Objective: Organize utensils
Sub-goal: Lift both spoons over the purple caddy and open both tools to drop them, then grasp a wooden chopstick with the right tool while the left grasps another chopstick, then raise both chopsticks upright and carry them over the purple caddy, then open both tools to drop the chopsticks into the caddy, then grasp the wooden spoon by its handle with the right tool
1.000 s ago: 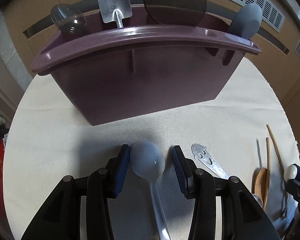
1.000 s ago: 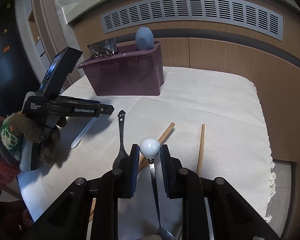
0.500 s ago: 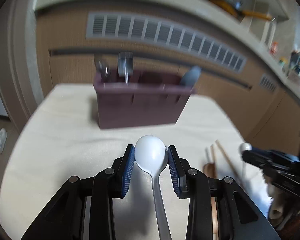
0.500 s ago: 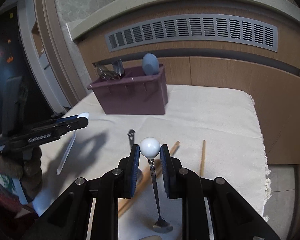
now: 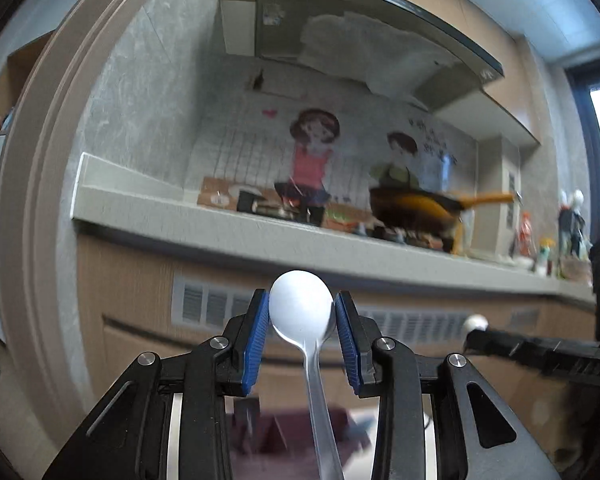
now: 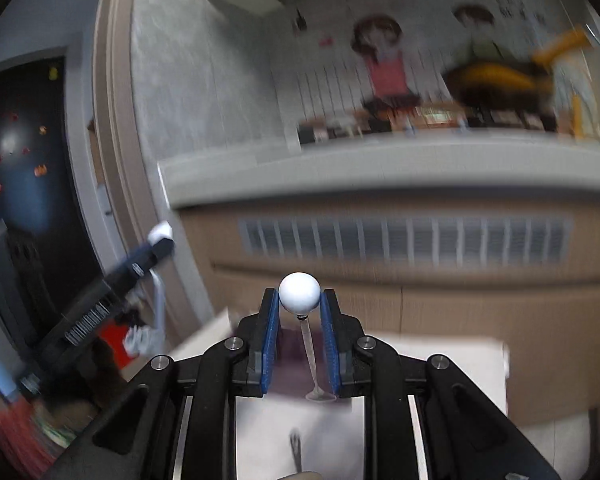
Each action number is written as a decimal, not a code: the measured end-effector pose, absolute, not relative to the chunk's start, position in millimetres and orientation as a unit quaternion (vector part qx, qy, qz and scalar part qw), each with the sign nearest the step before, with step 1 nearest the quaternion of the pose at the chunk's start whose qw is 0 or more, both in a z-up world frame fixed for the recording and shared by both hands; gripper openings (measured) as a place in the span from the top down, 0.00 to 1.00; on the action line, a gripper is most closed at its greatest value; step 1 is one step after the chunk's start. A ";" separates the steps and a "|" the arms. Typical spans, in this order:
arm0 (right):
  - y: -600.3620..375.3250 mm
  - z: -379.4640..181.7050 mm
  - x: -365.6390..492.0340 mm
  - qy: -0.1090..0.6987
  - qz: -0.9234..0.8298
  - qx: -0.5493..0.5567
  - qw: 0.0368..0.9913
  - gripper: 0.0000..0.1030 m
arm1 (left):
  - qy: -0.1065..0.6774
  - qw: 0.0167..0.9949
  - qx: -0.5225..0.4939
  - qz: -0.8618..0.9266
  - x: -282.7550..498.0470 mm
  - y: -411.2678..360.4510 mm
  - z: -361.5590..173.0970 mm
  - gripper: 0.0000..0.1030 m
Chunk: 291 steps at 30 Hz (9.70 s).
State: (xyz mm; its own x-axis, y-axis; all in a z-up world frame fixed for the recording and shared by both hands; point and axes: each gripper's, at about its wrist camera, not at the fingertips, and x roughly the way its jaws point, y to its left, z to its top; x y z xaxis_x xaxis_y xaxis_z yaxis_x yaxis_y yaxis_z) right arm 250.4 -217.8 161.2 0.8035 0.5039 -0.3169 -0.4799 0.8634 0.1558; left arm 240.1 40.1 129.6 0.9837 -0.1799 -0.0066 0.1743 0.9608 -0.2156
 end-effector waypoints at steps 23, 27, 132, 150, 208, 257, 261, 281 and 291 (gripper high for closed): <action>-171.4 80.2 373.0 0.294 0.277 0.007 0.915 0.80 | 0.125 0.987 -0.097 0.006 339.2 44.0 17.1 0.66; -172.7 71.6 368.2 0.307 0.274 -0.003 0.912 0.80 | 0.133 0.986 -0.103 0.005 326.5 45.7 13.2 0.66; -314.5 -60.5 267.1 0.480 0.095 -0.006 0.872 0.93 | 0.371 0.913 -0.081 -0.149 205.6 -10.3 3.0 0.93; -285.2 -46.2 265.2 0.453 0.089 -0.070 0.884 0.95 | 0.339 0.926 -0.102 -0.134 183.4 20.7 14.9 0.93; -255.6 53.9 206.5 0.262 0.181 -0.042 0.947 0.95 | 0.429 0.895 -0.103 -0.072 223.3 -2.7 -27.9 0.95; -179.4 73.9 337.3 0.333 0.247 -0.036 0.909 0.93 | 0.227 0.964 -0.106 -0.085 312.1 43.1 51.5 0.73; -191.7 84.1 305.3 0.313 0.229 -0.068 0.919 0.93 | 0.239 0.963 -0.095 -0.085 286.6 39.6 52.4 0.73; -235.5 -56.4 219.7 0.539 0.223 0.074 0.809 0.90 | 0.397 0.907 -0.126 -0.061 187.0 72.1 -50.9 0.73; -194.4 -54.2 221.1 0.544 0.215 0.040 0.810 0.90 | 0.406 0.901 -0.125 -0.081 187.7 62.2 -62.5 0.73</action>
